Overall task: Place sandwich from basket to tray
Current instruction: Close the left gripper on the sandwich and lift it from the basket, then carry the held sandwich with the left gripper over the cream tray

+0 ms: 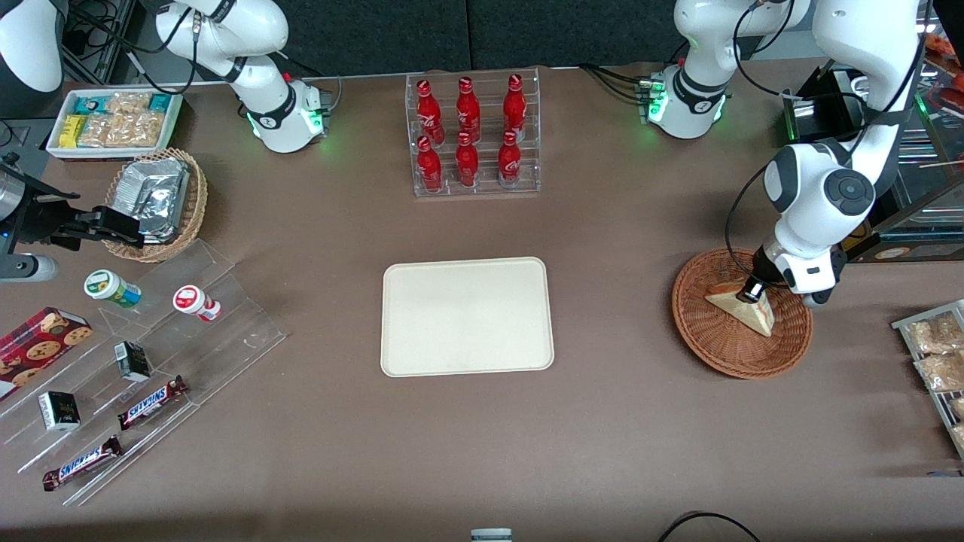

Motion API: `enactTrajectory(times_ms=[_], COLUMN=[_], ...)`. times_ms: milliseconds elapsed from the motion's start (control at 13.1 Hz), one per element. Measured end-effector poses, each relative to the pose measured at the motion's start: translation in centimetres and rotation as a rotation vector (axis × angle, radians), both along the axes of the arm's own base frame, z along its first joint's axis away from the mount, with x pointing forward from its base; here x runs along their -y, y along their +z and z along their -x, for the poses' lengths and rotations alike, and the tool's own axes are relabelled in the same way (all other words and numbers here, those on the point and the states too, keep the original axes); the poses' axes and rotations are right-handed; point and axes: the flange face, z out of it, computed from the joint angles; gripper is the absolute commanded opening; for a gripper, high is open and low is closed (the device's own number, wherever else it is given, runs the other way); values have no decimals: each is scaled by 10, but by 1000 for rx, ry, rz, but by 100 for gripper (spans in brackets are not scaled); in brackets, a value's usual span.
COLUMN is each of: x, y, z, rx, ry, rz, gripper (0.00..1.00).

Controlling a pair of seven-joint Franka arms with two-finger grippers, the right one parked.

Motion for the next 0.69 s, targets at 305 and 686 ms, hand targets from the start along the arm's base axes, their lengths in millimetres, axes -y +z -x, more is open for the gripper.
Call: enactTrajectory(times_ms=[305, 686], x=[17, 120], y=[55, 222], z=[-20, -37], rx=[-73, -141], ry=[-40, -234], rz=[-11, -41], gripper=[2, 2])
